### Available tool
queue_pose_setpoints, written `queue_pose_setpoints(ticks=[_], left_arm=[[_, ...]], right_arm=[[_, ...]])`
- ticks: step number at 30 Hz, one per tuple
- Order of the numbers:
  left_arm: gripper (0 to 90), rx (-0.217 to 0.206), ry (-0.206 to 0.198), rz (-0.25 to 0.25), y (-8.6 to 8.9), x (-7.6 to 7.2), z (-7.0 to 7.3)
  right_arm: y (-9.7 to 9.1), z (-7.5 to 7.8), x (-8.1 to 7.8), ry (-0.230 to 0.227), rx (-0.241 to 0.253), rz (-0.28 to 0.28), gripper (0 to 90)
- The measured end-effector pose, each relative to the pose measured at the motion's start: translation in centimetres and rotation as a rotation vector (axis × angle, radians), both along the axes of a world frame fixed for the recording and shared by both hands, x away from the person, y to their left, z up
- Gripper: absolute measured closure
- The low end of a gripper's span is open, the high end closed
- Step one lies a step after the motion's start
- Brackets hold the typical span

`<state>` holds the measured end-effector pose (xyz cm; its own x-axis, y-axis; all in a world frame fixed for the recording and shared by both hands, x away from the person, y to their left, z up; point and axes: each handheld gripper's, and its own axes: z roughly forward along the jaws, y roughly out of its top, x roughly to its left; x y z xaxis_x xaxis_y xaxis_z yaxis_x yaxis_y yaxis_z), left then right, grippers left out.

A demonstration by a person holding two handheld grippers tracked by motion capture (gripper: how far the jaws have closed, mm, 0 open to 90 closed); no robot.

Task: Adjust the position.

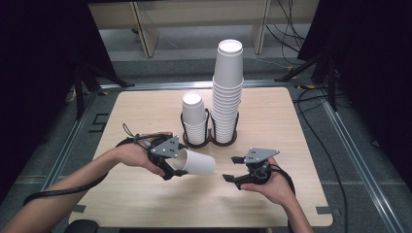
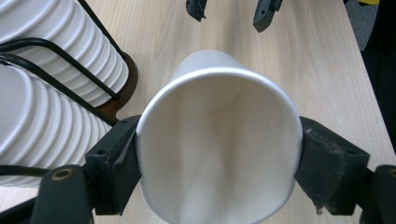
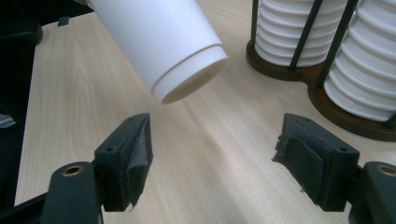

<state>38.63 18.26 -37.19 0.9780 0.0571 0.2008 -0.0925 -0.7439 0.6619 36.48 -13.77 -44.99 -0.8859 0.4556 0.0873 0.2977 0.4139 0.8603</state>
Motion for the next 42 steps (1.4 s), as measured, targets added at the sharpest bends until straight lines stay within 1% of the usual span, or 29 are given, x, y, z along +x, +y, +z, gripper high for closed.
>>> queue_pose_setpoints(ticks=[1, 2, 3, 4, 7, 8, 12, 14, 15, 18, 19, 20, 21, 22, 24, 25, 26, 27, 29, 30, 32, 33, 35, 37, 38, 40, 42], left_arm=[[21.6, 0.0, 0.0, 0.0, 0.0, 0.0, 0.0], [21.6, 0.017, -0.004, -0.006, 0.0, 0.1, 0.1], [21.6, 0.017, -0.004, -0.006, 0.0, 0.1, 0.1], [21.6, 0.025, -0.013, -0.006, -0.1, 0.2, 0.1], [21.6, 0.03, -0.012, -0.013, -0.2, 0.3, 0.2], [21.6, 0.036, -0.016, -0.014, -0.2, 0.4, 0.2], [21.6, 0.045, -0.02, -0.015, -0.2, 0.4, 0.3], [21.6, 0.046, -0.028, -0.023, -0.2, 0.4, 0.3], [21.6, 0.049, -0.035, -0.022, -0.2, 0.4, 0.4], [21.6, 0.053, -0.035, -0.023, -0.3, 0.4, 0.5], [21.6, 0.064, -0.025, -0.027, -0.3, 0.4, 0.6], [21.7, 0.068, -0.021, -0.025, -0.3, 0.5, 0.7], [21.7, 0.088, -0.017, -0.029, -0.3, 0.5, 0.8], [21.7, 0.088, -0.032, -0.023, -0.3, 0.5, 0.8], [21.7, 0.1, -0.034, -0.024, -0.3, 0.5, 0.9], [21.7, 0.1, -0.031, -0.023, -0.3, 0.5, 1.0], [21.7, 0.107, -0.024, -0.025, -0.4, 0.5, 1.0], [21.7, 0.104, -0.027, -0.024, -0.4, 0.5, 1.1], [21.7, 0.11, -0.027, -0.022, -0.4, 0.4, 1.2], [21.7, 0.11, -0.027, -0.022, -0.4, 0.4, 1.2], [21.6, 0.125, -0.027, -0.03, -0.5, 0.4, 1.3], [21.6, 0.125, -0.031, -0.031, -0.5, 0.4, 1.3], [21.6, 0.129, -0.032, -0.033, -0.5, 0.4, 1.4], [21.6, 0.134, -0.035, -0.036, -0.5, 0.4, 1.5], [21.7, 0.137, -0.033, -0.037, -0.5, 0.4, 1.5], [21.6, 0.142, -0.034, -0.038, -0.5, 0.4, 1.6], [21.7, 0.145, -0.035, -0.037, -0.5, 0.4, 1.6]], right_arm=[[0.0, 0.0, 0.0, 0.0, 0.0, 0.0, 26.3], [0.1, 0.0, 0.0, 0.011, 0.0, 0.003, 26.4], [0.1, 0.0, 0.0, 0.011, 0.0, 0.003, 26.4], [0.1, 0.0, 0.0, 0.011, -0.005, 0.004, 26.4], [0.2, 0.0, 0.0, 0.014, -0.003, 0.003, 26.4], [0.2, 0.0, 0.1, -0.003, -0.002, 0.008, 26.4], [0.3, 0.1, 0.1, 0.001, -0.007, 0.009, 26.4], [0.4, 0.1, 0.2, -0.016, -0.01, 0.018, 26.4], [0.5, 0.2, 0.2, -0.006, -0.013, 0.012, 26.3], [0.6, 0.2, 0.1, 0.007, -0.006, 0.01, 26.3], [0.5, 0.3, 0.3, -0.006, -0.012, 0.016, 26.4], [0.6, 0.3, 0.3, -0.009, -0.012, 0.017, 26.3], [0.6, 0.3, 0.3, -0.005, -0.014, 0.019, 26.3], [0.6, 0.3, 0.2, 0.002, -0.013, 0.019, 26.3], [0.7, 0.3, 0.3, -0.004, -0.015, 0.017, 26.3], [0.8, 0.3, 0.3, 0.009, -0.01, 0.017, 26.3], [0.8, 0.3, 0.4, -0.011, -0.011, 0.022, 26.3], [0.9, 0.3, 0.2, 0.007, -0.01, 0.016, 26.4], [0.9, 0.3, 0.4, -0.011, -0.017, 0.027, 26.3], [0.9, 0.3, 0.4, -0.011, -0.017, 0.027, 26.3], [1.0, 0.4, 0.4, -0.012, -0.019, 0.025, 26.3], [1.0, 0.4, 0.4, -0.002, -0.018, 0.023, 26.3], [1.0, 0.4, 0.5, -0.013, -0.019, 0.03, 26.3], [1.1, 0.4, 0.5, -0.008, -0.019, 0.029, 26.3], [1.1, 0.5, 0.6, -0.018, -0.023, 0.032, 26.3], [1.2, 0.5, 0.6, -0.01, -0.022, 0.034, 26.3], [1.3, 0.5, 0.6, -0.014, -0.022, 0.033, 26.3]])
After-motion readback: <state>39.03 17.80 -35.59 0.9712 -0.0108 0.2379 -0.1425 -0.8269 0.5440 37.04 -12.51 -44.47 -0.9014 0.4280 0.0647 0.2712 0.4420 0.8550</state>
